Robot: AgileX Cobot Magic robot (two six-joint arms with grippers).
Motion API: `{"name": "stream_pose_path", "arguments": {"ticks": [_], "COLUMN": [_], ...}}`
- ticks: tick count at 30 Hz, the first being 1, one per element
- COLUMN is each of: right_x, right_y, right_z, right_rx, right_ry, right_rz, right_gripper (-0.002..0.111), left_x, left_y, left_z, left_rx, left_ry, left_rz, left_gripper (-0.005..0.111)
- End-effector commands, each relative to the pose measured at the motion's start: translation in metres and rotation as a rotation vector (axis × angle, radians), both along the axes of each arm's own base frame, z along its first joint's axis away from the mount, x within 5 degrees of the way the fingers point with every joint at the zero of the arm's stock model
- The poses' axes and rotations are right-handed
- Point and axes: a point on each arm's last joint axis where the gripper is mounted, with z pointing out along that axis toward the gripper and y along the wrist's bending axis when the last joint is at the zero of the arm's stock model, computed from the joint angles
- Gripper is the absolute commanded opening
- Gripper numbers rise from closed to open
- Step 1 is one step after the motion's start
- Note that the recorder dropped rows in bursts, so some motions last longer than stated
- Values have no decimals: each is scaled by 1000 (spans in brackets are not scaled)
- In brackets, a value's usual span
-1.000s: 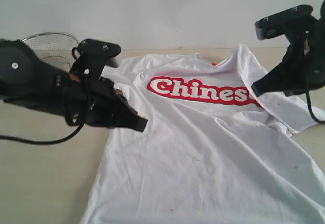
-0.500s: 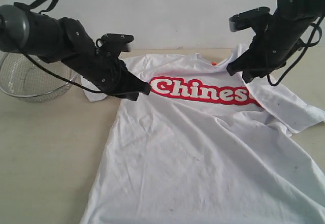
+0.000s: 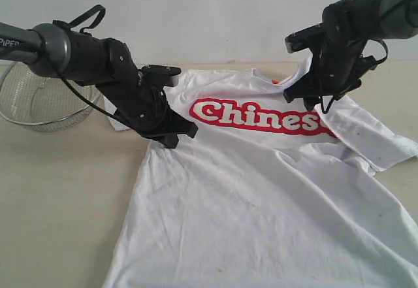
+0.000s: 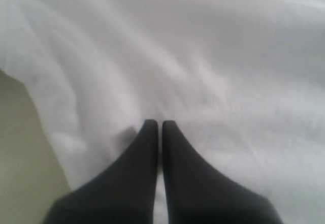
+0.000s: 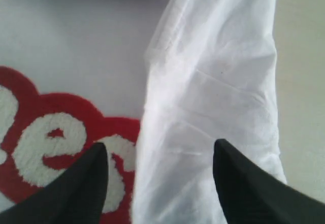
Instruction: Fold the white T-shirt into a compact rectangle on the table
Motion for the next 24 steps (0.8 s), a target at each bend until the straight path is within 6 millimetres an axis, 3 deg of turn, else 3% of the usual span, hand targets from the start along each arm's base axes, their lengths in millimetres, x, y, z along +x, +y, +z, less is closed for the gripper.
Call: {"name": "stream_pose_path", "arguments": {"ticks": [1,8,18,24], "right_x": [5,8,9,7], "right_y": [3,13,5,4], "right_z": [-6,-15,-14,-36], "right_rx": [-19,-34,-130,-143], "right_ry": [18,16,1,80], "right_rz": [2,39,12,2], "right_gripper": [54,35,35,35], "left_x": [-6,-9,-15,-15], "left_y": [6,13,16,16], "left_z": [-9,-11,-19,-19], "left_rx": [58,79,87,86], "left_ry": [61,121,130,124], "left_rz": [-15,-4,2,3], "left_gripper": [5,5,5,5]}}
